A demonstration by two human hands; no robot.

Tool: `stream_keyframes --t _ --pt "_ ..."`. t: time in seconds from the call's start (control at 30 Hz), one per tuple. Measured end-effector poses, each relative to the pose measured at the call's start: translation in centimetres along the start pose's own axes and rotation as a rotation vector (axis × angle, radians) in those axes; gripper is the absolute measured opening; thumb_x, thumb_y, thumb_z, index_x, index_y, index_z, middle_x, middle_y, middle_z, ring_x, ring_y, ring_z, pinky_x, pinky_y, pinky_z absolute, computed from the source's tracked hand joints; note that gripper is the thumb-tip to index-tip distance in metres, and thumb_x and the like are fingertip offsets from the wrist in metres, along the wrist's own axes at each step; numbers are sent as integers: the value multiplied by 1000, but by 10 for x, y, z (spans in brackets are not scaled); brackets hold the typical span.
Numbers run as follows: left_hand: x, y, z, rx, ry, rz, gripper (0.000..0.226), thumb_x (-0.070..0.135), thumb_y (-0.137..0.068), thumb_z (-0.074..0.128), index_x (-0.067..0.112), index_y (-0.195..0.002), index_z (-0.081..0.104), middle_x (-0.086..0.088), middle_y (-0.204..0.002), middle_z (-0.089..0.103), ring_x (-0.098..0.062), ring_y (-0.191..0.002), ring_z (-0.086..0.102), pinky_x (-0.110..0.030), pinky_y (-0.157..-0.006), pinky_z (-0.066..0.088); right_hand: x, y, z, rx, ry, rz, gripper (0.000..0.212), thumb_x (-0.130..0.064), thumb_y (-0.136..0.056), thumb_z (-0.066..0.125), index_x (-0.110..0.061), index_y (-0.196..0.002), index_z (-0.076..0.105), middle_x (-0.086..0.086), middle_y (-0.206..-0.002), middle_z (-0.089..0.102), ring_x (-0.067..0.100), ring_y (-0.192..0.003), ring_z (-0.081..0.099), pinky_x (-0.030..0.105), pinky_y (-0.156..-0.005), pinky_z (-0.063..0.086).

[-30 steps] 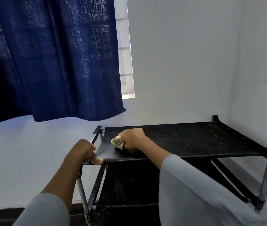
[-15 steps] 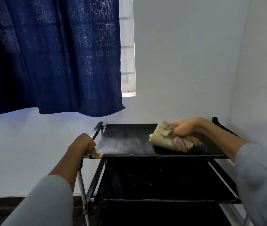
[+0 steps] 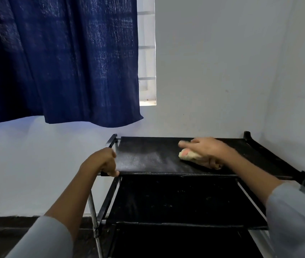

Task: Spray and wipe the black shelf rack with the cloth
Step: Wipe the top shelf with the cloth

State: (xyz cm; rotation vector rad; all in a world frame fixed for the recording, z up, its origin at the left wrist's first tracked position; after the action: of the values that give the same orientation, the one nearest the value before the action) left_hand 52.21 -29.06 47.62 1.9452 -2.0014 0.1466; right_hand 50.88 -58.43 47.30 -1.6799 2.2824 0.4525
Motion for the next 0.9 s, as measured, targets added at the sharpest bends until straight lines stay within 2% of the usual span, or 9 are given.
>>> stream_keyframes --t 0.07,0.1,0.17,0.23,0.33,0.4,0.57,0.73,0.9 --pt "13 6 6 -102 53 171 99 26 -74 79 21 -150 16 -5 -157 19 -26 -140 28 -33 -107 32 0 -2 24 55 249 32 71 -83 -62 52 -46 -123 50 6 -126 46 32 -112 49 45 -96 44" --pt "21 10 13 -148 69 218 113 37 -67 83 24 -151 8 -3 -159 8 -24 -145 15 -37 -112 24 -2 -7 30 121 334 19 66 -79 -65 54 -45 -122 52 5 -125 49 33 -115 49 46 -95 46" --pt "34 2 29 -131 -6 276 132 61 -54 80 24 -151 -2 -3 -159 -8 -21 -146 -10 -46 -117 0 -10 -21 33 233 341 -13 48 -65 -76 53 -37 -114 59 6 -120 58 32 -110 56 44 -91 49" --pt "43 -12 47 -45 -57 283 142 77 -46 71 19 -152 -4 -4 -159 -10 -18 -145 -17 -49 -116 -12 -21 -31 34 282 272 -16 35 -53 -81 51 -29 -102 63 8 -115 63 32 -105 59 38 -87 49" --pt "46 -18 65 86 -111 280 148 91 -39 57 14 -152 -2 -3 -160 -1 -19 -147 -5 -45 -119 1 -53 -40 46 276 240 -69 37 -49 -81 49 -24 -101 67 8 -112 65 31 -103 60 34 -79 45" --pt "43 -19 67 166 -112 266 151 95 -34 50 15 -152 -1 -2 -160 2 -21 -147 1 -42 -118 8 -81 -36 60 245 259 -172 47 -58 -83 46 -26 -109 68 7 -114 64 31 -106 59 35 -76 43" --pt "42 -21 68 184 -94 263 163 102 -19 34 14 -152 -2 -3 -160 4 -22 -147 2 -44 -118 8 -92 -8 66 140 220 -438 46 -67 -89 41 -41 -118 65 1 -119 65 26 -107 59 35 -76 40" --pt "45 -12 67 157 -143 192 154 99 -29 38 13 -152 0 -8 -159 11 -27 -147 6 -46 -117 11 -32 1 32 114 295 -365 40 -69 -82 52 -53 -118 60 -5 -125 63 24 -113 58 33 -80 42" --pt "48 -4 65 147 -163 163 151 98 -31 38 15 -152 2 -9 -158 14 -29 -146 10 -47 -116 14 66 2 -13 130 303 -96 40 -68 -79 56 -56 -116 59 -11 -125 62 19 -115 57 32 -83 41"
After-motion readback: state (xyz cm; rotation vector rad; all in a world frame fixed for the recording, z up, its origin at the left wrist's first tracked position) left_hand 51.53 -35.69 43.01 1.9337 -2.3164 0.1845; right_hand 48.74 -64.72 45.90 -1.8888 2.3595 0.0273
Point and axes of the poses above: each hand's wrist, its own y-axis away from the middle knuckle, its own z-axis out of the palm, x = y × z, the point moved 2 cm from there along -y, towards the middle knuckle
